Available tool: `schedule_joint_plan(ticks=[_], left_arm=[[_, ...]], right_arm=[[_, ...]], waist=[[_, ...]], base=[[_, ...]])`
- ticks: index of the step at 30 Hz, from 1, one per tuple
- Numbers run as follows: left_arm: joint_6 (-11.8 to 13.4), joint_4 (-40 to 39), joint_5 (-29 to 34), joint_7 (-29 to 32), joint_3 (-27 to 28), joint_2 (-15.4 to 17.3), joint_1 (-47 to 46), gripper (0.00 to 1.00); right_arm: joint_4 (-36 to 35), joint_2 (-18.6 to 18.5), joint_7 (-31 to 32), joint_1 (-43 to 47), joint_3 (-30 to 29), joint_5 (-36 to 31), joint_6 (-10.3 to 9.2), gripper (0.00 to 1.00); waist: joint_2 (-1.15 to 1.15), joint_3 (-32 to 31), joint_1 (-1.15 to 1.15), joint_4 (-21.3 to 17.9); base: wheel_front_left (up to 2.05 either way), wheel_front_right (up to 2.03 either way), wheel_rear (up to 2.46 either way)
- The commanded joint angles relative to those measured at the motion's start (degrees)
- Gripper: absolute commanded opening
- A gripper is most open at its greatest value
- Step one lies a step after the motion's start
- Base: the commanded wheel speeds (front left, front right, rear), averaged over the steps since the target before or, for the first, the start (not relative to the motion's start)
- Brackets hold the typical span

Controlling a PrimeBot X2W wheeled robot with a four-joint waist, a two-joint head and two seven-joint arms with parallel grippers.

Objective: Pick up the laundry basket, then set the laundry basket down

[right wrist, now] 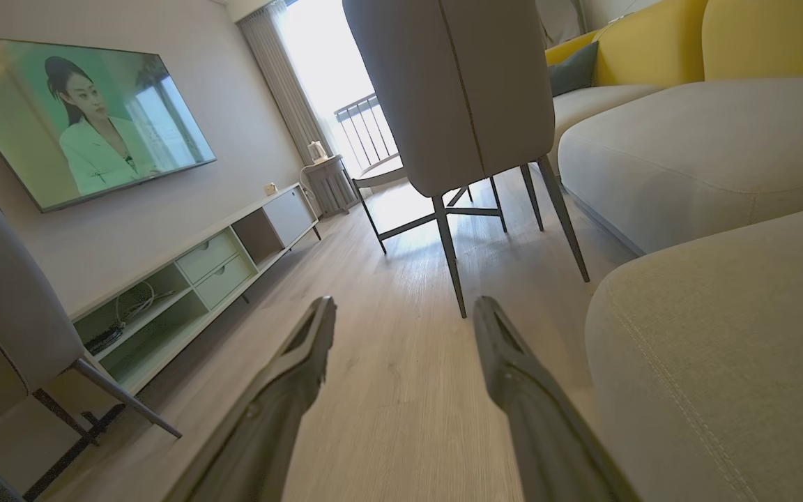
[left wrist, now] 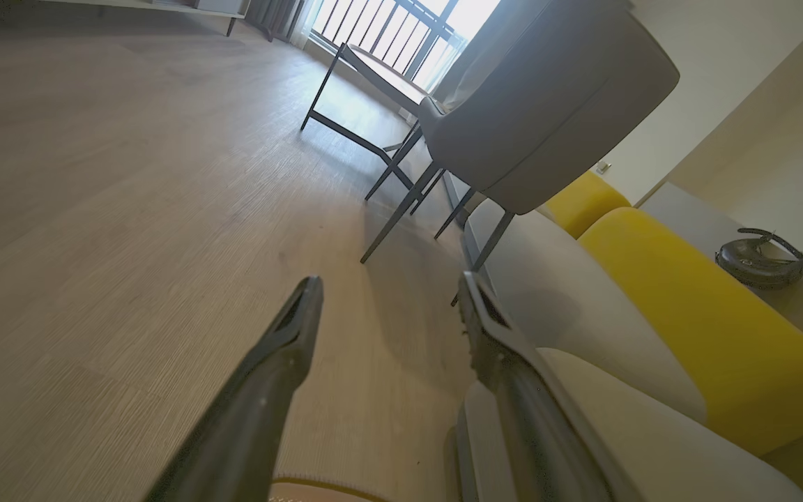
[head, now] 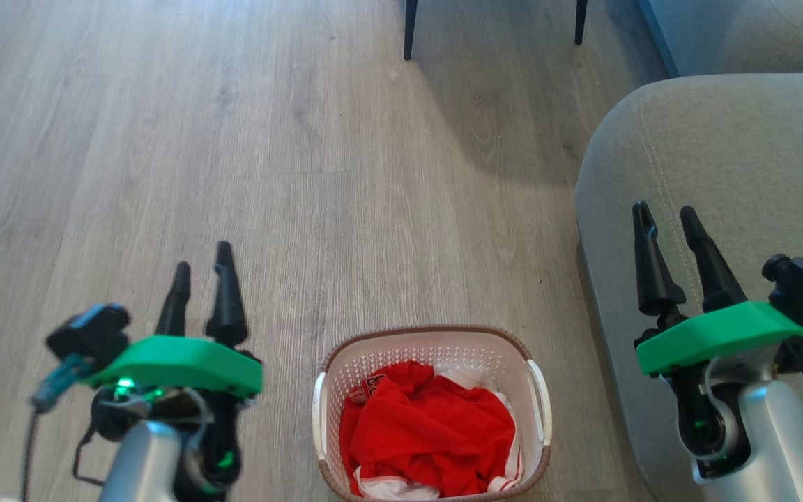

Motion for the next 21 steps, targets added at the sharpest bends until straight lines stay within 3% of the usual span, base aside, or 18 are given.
schedule_joint_plan(ticks=[1,9,12,21], left_arm=[[0.1,-2.29,0.85,-0.47,1.25,0.78,-3.29,1.0],[7.78,0.63,8.99,-1.81,-8.38,4.83,-5.26,1.0],[9.62,1.94,10.16,-2.31,-11.11,5.7,-6.28,1.0],[11.3,2.7,12.71,-3.82,-14.85,6.61,-8.09,1.0]], right_arm=[[-2.56,-0.81,-0.59,-3.07,0.76,-1.11,0.23,1.0],[-2.13,0.12,-1.93,-2.24,0.76,-6.08,0.26,1.0],[-0.44,0.35,-2.44,-1.77,0.84,-7.48,0.27,1.0],[5.84,0.58,-3.94,-1.63,2.44,-10.29,0.3,1.0]], waist=[[0.0,0.0,0.0,0.0],[0.0,-0.44,0.0,0.08],[0.0,-0.61,0.0,0.15],[0.0,-0.75,0.0,0.37]], base=[[0.0,0.0,0.0],[0.0,0.0,0.0],[0.0,0.0,0.0],[0.0,0.0,0.0]])
